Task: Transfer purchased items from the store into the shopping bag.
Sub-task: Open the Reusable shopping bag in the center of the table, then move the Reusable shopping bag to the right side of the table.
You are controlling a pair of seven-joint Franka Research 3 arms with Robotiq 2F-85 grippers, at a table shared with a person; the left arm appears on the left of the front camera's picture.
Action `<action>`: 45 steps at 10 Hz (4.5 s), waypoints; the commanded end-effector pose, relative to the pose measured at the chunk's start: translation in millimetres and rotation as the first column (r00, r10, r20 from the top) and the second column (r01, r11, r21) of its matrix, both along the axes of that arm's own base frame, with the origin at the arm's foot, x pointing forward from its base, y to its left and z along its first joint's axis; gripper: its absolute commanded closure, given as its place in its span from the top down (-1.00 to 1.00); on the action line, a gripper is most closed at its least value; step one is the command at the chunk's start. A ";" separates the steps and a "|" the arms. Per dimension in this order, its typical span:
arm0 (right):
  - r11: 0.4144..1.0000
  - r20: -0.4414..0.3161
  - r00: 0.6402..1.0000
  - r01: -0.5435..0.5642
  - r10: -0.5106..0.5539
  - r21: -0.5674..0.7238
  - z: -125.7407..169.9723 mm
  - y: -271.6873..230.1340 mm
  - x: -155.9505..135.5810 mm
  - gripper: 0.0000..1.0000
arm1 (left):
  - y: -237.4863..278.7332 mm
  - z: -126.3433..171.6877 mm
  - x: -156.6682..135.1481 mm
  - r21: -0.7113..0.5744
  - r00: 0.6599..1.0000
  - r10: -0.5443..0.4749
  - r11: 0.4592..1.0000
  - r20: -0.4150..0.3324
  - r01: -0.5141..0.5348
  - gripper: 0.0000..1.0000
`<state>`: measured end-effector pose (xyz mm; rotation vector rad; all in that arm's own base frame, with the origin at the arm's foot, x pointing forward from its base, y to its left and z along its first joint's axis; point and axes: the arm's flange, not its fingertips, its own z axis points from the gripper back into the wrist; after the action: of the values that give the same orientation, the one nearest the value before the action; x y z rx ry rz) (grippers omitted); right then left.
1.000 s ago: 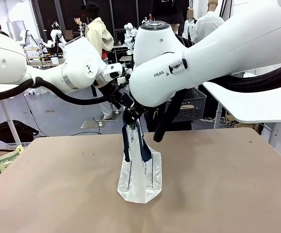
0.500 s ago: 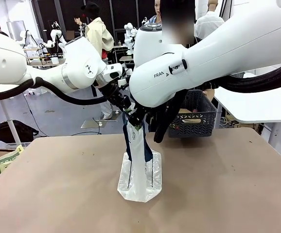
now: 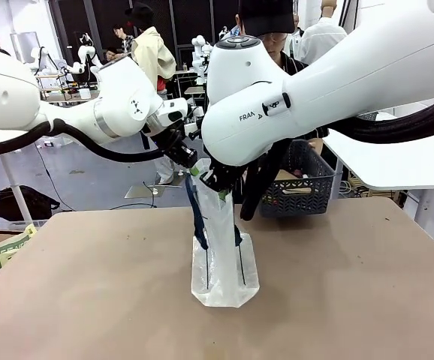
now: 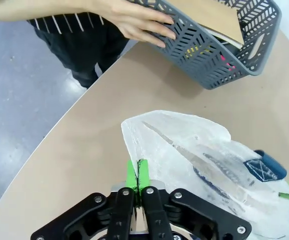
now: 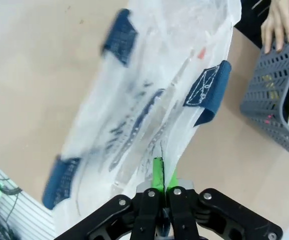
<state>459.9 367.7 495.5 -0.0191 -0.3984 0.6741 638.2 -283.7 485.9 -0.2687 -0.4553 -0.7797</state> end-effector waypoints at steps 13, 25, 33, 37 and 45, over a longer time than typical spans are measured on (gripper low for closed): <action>0.985 0.123 0.987 0.117 -0.101 -0.126 5.7 57.8 -26.8 -1.00 | 161.4 33.2 -52.3 0.157 0.988 0.116 0.979 0.103 -0.131 -1.00; 0.995 0.109 0.993 0.059 -0.051 -0.074 9.5 49.7 -27.4 -1.00 | 148.1 28.9 -61.0 0.135 0.989 0.112 0.983 0.094 -0.124 -1.00; 0.995 0.109 0.993 0.059 -0.051 -0.074 9.5 49.7 -27.4 -1.00 | 148.1 28.9 -61.0 0.135 0.989 0.112 0.983 0.094 -0.124 -1.00; 0.995 0.109 0.993 0.059 -0.051 -0.074 9.5 49.7 -27.4 -1.00 | 148.1 28.9 -61.0 0.135 0.989 0.112 0.983 0.094 -0.124 -1.00; 0.995 0.109 0.993 0.059 -0.051 -0.074 9.5 49.7 -27.4 -1.00 | 148.1 28.9 -61.0 0.135 0.989 0.112 0.983 0.094 -0.124 -1.00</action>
<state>433.7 421.9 504.2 -0.1514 -0.4860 0.6265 581.2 -139.5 515.4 -0.0738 -0.4723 -0.7176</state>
